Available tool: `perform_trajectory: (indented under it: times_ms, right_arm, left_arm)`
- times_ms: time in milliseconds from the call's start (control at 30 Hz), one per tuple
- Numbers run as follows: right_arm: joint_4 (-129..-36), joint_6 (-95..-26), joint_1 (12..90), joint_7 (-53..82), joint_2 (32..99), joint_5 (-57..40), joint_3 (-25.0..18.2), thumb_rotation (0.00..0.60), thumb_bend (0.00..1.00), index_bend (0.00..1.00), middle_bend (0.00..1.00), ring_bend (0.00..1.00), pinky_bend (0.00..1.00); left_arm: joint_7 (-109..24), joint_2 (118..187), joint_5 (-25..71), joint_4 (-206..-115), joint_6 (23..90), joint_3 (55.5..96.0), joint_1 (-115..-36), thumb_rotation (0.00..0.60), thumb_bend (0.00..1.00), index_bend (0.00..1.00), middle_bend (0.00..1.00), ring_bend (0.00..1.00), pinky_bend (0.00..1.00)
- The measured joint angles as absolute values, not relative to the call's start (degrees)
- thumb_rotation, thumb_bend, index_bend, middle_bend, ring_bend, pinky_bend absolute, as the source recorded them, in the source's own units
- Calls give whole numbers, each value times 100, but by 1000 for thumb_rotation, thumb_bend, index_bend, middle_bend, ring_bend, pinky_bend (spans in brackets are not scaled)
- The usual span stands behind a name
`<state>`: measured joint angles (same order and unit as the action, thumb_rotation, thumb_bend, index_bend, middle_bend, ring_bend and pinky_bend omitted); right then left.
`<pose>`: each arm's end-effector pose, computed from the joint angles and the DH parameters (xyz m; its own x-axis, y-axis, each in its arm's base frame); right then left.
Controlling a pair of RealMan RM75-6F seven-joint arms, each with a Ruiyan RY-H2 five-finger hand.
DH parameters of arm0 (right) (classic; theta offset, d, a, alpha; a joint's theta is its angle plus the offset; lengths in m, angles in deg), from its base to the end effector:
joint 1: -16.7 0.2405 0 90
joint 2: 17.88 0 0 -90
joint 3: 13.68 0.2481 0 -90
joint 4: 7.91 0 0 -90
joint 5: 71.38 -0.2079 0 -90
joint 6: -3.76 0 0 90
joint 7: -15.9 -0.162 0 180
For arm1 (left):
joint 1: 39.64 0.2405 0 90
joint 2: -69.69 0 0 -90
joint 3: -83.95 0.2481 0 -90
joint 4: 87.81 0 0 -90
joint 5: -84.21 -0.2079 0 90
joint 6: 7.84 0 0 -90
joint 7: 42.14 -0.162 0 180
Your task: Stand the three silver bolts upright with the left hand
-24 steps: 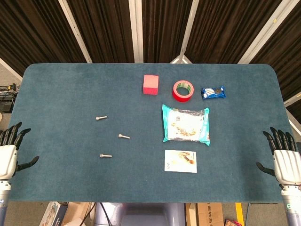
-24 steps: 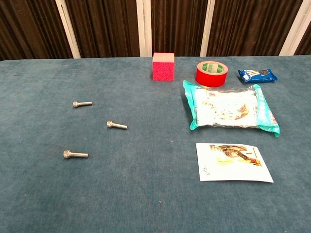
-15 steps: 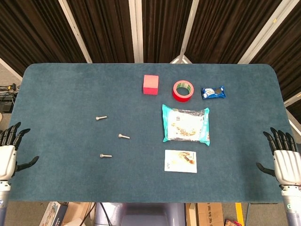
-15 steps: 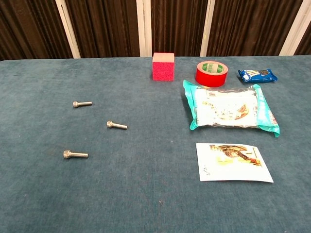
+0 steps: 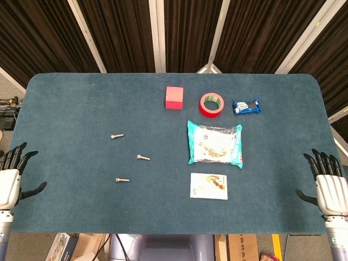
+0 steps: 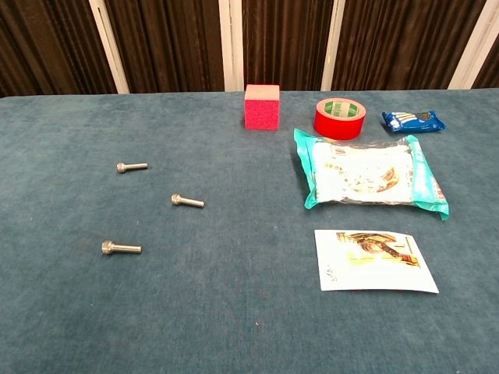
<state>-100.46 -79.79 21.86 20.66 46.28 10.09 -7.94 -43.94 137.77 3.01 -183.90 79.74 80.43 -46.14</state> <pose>-0.3096 -0.2098 0.1658 0.4551 0.0178 0.8903 -0.8892 0.0620 0.4533 -0.2872 0.2068 0.1428 0.2929 -0.0482 0.9549 0.9559 0.0388 -0.2912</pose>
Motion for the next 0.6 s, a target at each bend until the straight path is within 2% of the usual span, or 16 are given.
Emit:
perform_trajectory:
  times_ms: [333, 467, 600]
  right_arm:
    - [-10111, -8018, 2169, 2127, 4618, 974, -775, 600, 21, 143, 63, 0, 0]
    - [-10113, -7964, 2180, 2144, 4630, 924, -772, 600, 21, 143, 63, 0, 0]
    - [-10122, -7930, 2191, 2187, 4642, 886, -770, 600, 21, 142, 63, 0, 0]
  left_arm:
    - [-4417, 13581, 256, -18716, 7383, 8177, -4778, 600, 264, 291, 0, 0, 0]
    - [-4914, 13526, 304, -18948, 7193, 8077, -5016, 600, 270, 304, 0, 0, 0]
    - [-5768, 13528, 664, -19298, 6659, 7883, -5430, 600, 273, 308, 0, 0, 0]
